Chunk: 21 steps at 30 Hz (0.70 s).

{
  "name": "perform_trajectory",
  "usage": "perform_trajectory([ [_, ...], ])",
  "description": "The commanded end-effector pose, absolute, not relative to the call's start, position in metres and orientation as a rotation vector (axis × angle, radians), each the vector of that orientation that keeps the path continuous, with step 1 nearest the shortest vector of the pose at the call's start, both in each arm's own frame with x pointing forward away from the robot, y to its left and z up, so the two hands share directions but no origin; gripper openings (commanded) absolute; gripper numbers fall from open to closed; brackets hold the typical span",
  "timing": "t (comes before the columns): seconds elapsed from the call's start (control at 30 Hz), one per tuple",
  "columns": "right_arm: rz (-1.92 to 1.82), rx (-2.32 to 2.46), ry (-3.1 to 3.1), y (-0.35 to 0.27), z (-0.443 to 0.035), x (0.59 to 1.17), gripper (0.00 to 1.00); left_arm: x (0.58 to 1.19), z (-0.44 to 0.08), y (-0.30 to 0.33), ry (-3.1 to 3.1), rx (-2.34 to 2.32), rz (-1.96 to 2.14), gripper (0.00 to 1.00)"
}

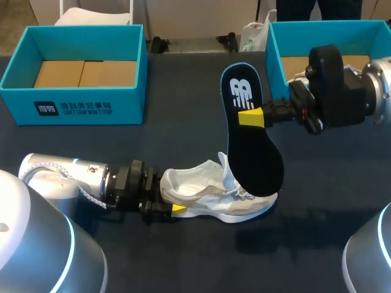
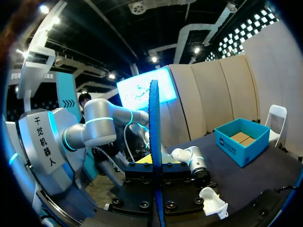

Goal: Take the shoe out of the shoebox, open the shoe tongue, remove and reinsert the insole, then place the shoe into the shoebox

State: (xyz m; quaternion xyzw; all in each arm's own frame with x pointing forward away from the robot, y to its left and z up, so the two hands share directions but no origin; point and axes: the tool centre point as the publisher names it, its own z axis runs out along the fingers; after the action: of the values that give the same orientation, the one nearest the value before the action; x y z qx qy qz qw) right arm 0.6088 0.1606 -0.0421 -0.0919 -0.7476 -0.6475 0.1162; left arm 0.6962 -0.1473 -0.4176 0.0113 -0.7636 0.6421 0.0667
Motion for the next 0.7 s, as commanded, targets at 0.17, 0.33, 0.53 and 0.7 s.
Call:
perform_trajectory([
  [0.17, -1.901, -0.277, -2.19, 0.161, -0.043, 0.605, 0.0, 0.695, -0.417, -0.146, -2.313, 0.039, 1.939, 0.64],
  [0.33, -1.901, -0.277, -2.19, 0.161, -0.043, 0.605, 0.0, 0.695, -0.412, -0.139, -2.348, 0.04, 1.92, 1.0],
  [0.53, -1.901, -0.277, -2.19, 0.161, -0.043, 0.605, 0.0, 0.696, -0.411, -0.132, -2.395, 0.043, 1.882, 1.0],
  [0.7, -1.901, -0.277, -2.19, 0.161, -0.043, 0.605, 0.0, 0.696, -0.408, -0.125, -2.431, 0.037, 1.826, 1.0],
])
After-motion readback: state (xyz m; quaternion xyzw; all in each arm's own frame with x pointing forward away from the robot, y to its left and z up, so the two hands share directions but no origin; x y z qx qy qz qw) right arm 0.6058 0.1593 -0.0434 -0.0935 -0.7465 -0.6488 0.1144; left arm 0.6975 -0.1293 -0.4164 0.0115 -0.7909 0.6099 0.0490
